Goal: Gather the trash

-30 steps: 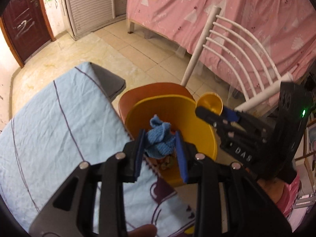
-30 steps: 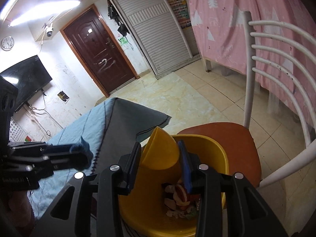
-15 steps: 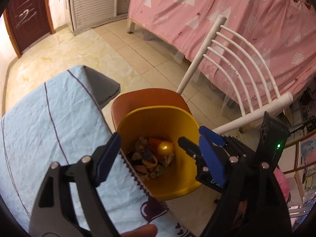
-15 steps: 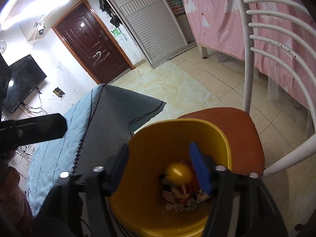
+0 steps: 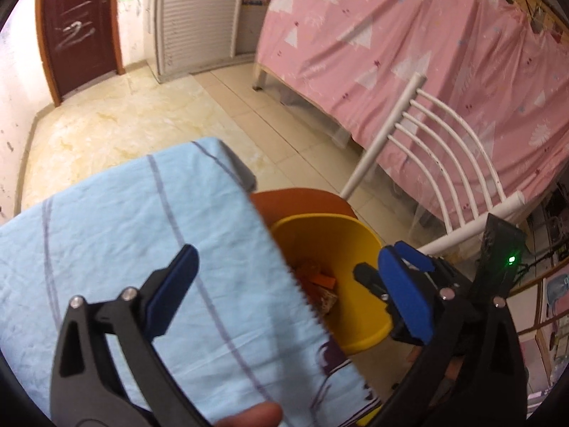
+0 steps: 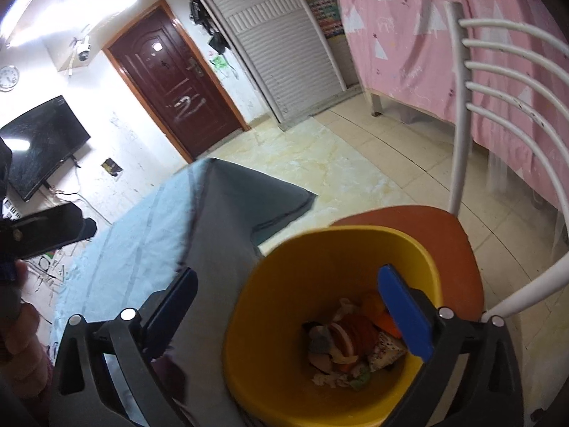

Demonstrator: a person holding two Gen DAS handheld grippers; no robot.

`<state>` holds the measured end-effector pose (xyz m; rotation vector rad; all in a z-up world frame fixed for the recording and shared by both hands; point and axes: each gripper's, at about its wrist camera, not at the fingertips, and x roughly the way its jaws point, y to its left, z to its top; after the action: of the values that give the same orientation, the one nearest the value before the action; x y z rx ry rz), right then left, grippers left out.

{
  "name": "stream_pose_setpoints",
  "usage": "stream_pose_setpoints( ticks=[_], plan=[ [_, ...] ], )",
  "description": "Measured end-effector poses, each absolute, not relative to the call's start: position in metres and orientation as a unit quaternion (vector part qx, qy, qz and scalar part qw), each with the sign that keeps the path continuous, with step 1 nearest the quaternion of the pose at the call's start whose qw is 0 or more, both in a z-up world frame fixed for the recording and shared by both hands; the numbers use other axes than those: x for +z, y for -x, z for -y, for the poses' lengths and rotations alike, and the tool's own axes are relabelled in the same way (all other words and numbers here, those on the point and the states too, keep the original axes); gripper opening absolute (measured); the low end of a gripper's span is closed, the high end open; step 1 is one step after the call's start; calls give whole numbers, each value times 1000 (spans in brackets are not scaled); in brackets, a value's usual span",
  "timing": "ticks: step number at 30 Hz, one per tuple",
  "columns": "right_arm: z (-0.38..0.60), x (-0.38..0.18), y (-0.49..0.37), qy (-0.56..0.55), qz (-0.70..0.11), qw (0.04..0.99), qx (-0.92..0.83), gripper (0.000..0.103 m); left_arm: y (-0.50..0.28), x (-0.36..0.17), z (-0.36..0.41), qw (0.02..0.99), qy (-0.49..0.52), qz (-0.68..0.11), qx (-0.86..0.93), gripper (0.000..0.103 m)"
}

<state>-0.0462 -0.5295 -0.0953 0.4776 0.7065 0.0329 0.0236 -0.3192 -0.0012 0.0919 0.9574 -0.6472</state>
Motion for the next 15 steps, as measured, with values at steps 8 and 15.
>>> stream_pose_setpoints(
  ticks=[8, 15],
  plan=[
    [491, -64, 40, -208, -326, 921, 39, 94, -23, 6, 259, 865, -29, -431, -256, 97],
    [444, -46, 32, -171, -329, 927, 64, 94, -22, 6, 209, 881, -20, -424, -207, 97]
  ],
)
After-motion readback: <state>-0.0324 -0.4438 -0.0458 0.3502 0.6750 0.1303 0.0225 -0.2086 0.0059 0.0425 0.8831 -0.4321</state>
